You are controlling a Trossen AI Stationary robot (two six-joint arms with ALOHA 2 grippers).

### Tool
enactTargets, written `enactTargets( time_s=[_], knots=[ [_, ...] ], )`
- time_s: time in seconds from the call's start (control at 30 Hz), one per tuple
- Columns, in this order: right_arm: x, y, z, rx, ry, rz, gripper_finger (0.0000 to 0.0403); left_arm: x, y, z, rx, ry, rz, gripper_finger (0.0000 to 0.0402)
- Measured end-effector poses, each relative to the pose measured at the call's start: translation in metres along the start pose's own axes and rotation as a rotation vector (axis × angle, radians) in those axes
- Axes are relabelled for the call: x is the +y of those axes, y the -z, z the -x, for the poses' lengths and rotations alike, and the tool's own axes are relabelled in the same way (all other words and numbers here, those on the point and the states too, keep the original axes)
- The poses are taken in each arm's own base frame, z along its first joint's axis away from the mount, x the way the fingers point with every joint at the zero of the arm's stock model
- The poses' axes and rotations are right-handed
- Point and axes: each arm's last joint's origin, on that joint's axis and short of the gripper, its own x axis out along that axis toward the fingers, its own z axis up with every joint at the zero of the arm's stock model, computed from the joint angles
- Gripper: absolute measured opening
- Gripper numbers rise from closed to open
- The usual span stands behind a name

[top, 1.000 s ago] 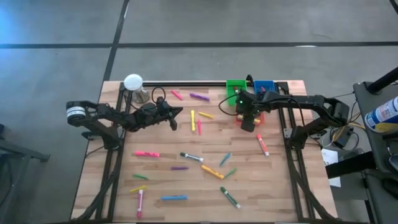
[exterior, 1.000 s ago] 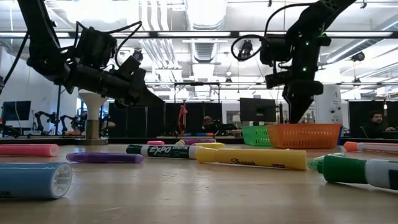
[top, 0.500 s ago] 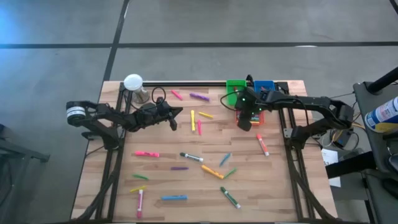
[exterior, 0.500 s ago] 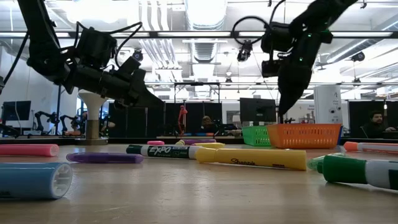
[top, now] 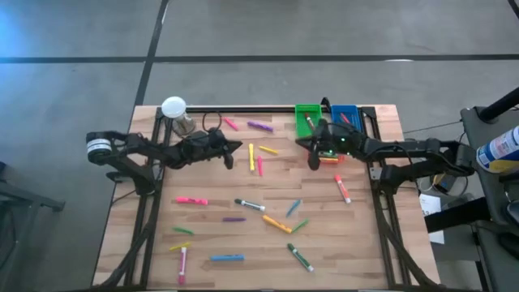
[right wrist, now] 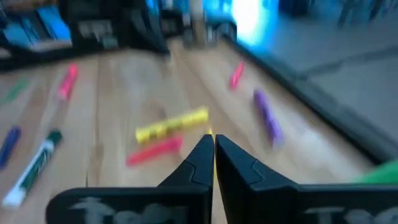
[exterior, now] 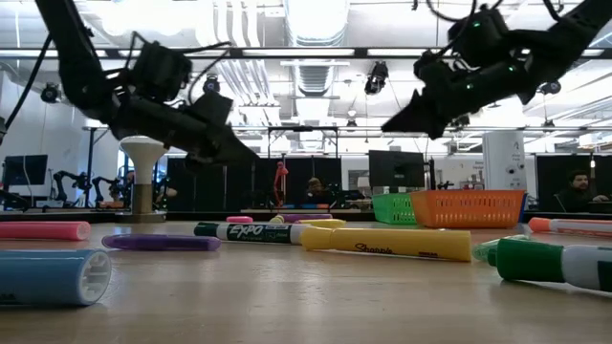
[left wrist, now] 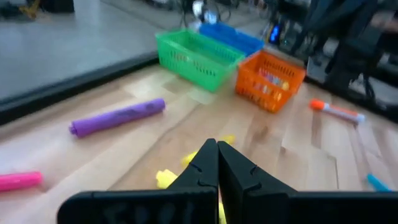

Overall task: Pick & Place Markers
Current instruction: Put the top left pink pen into the blue bin

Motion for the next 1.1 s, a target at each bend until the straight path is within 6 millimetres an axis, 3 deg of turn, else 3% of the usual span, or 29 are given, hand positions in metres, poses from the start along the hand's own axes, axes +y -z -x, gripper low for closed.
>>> enactTargets(
  time_s=[0.33,0.5,0.7,0.9,1.1],
  knots=[
    [0.0,0.004,0.0,-0.031,0.0,0.081,0.0013,0.012,-0.043,-0.035,0.294,-0.293,-0.034,0.0],
    [0.0,0.006,0.0,-0.025,0.0,0.124,0.0013,0.021,-0.07,-0.053,0.48,-0.248,-0.214,0.0],
    [0.002,0.006,0.0,-0.025,-0.067,0.16,0.0013,0.047,-0.099,-0.073,0.73,-0.204,-0.413,0.0],
    [0.003,0.006,0.0,-0.026,-0.08,0.177,0.0013,0.074,-0.098,-0.096,0.988,-0.216,-0.56,0.0003],
    [0.003,0.006,0.0,-0.027,-0.085,0.189,0.0013,0.083,-0.084,-0.119,1.115,-0.177,-0.654,0.005]
  ],
)
